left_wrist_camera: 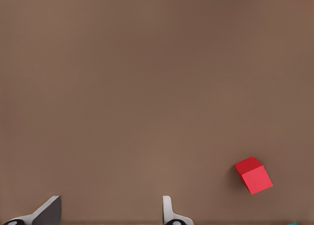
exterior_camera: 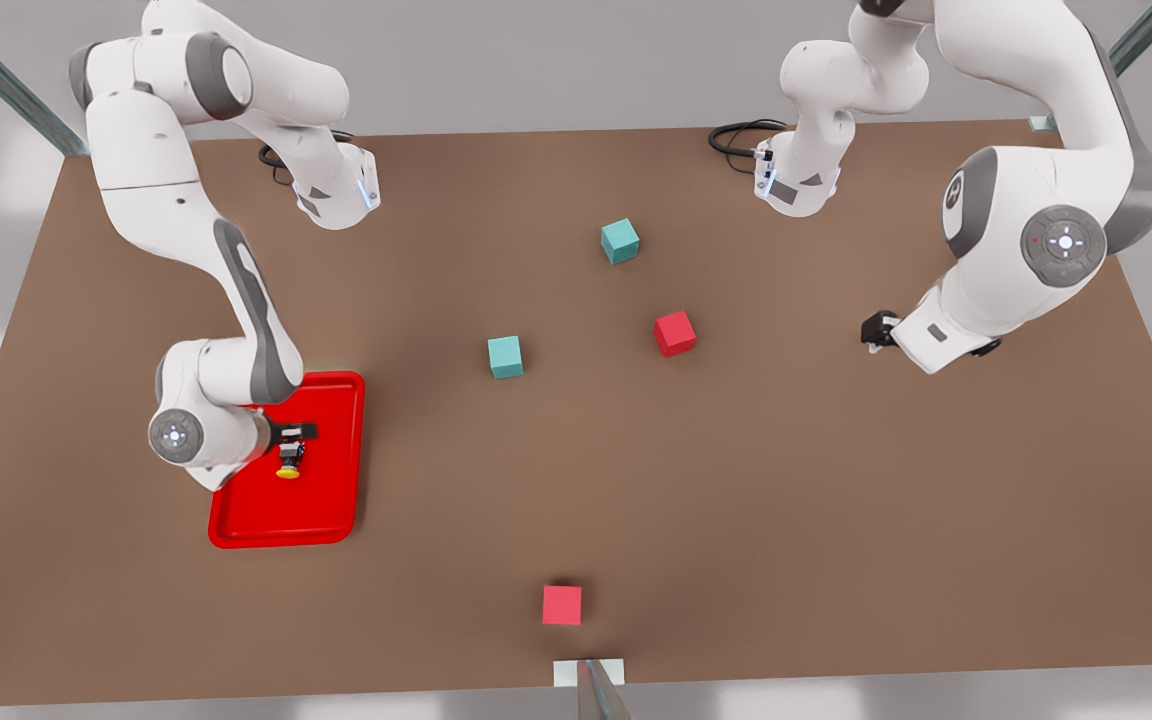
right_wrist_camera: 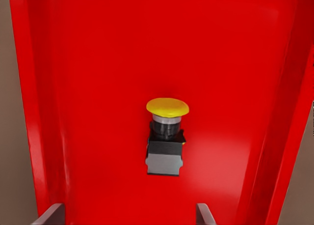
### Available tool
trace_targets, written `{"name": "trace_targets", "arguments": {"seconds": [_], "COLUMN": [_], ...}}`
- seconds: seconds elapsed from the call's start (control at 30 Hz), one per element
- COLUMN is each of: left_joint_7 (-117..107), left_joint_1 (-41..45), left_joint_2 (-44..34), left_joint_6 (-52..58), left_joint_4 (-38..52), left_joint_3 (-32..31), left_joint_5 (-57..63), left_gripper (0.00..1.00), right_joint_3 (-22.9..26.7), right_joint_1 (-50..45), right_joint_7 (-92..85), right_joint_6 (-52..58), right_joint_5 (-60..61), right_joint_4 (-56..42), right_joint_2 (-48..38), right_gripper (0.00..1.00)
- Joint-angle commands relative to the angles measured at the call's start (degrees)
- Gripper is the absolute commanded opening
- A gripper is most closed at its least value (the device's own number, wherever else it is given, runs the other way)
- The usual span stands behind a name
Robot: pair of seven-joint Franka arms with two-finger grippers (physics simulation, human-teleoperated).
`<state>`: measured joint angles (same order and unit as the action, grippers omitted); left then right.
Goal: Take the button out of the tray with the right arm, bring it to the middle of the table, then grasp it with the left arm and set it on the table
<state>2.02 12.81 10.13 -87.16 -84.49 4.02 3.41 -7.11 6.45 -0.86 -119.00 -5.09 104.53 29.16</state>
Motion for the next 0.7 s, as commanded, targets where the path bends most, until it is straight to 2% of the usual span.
{"name": "trace_targets", "arguments": {"seconds": [0.0, 0.67], "left_joint_7": [0.18, 0.09], "left_joint_1": [-0.07, 0.02], "left_joint_2": [-0.02, 0.95], "left_joint_6": [-0.12, -0.47], "left_joint_4": [0.03, 0.03], "left_joint_3": [0.02, 0.02], "left_joint_5": [0.02, 0.02], "left_gripper": [1.00, 1.00], "right_joint_3": [-0.01, -0.01], "right_joint_1": [0.50, 1.99], "right_joint_7": [2.70, 2.17], "right_joint_6": [-13.19, -18.11], "right_joint_5": [-2.38, -3.70], "right_joint_4": [0.42, 5.95], "right_joint_2": [0.90, 4.59], "right_gripper": [1.00, 1.00]}}
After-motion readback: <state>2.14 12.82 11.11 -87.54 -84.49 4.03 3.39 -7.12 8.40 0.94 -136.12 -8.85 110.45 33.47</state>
